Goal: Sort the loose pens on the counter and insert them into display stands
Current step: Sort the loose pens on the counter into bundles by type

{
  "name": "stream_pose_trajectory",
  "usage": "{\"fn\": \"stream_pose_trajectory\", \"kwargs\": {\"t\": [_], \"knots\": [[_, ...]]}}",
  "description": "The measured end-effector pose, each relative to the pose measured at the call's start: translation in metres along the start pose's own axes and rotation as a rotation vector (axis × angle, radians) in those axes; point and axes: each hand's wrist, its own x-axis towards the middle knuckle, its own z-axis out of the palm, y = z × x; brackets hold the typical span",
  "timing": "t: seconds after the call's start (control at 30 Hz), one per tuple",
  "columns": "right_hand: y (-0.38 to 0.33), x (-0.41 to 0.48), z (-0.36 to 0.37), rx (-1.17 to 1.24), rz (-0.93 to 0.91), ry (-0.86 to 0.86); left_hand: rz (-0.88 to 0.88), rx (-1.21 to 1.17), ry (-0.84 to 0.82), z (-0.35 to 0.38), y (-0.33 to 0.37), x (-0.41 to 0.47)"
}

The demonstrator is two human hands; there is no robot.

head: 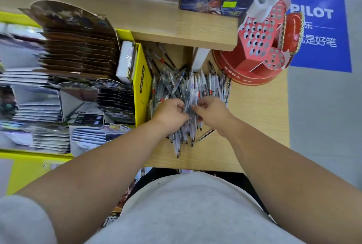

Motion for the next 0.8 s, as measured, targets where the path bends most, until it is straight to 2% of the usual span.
{"fn": "stream_pose_trajectory", "kwargs": {"t": [0.4, 0.6, 0.8], "knots": [[-0.002, -0.005, 0.001, -0.041, 0.003, -0.051, -0.032, -0.072, -0.069, 0.002, -0.005, -0.002], [0.000, -0.017, -0.015, 0.052, -0.086, -0.059, 0.111, -0.056, -0.054, 0.002, 0.004, -0.014], [0.013, -0.029, -0.045, 0.090, -0.090, -0.053, 0.213, -0.039, -0.073, 0.020, 0.021, -0.026]]}}
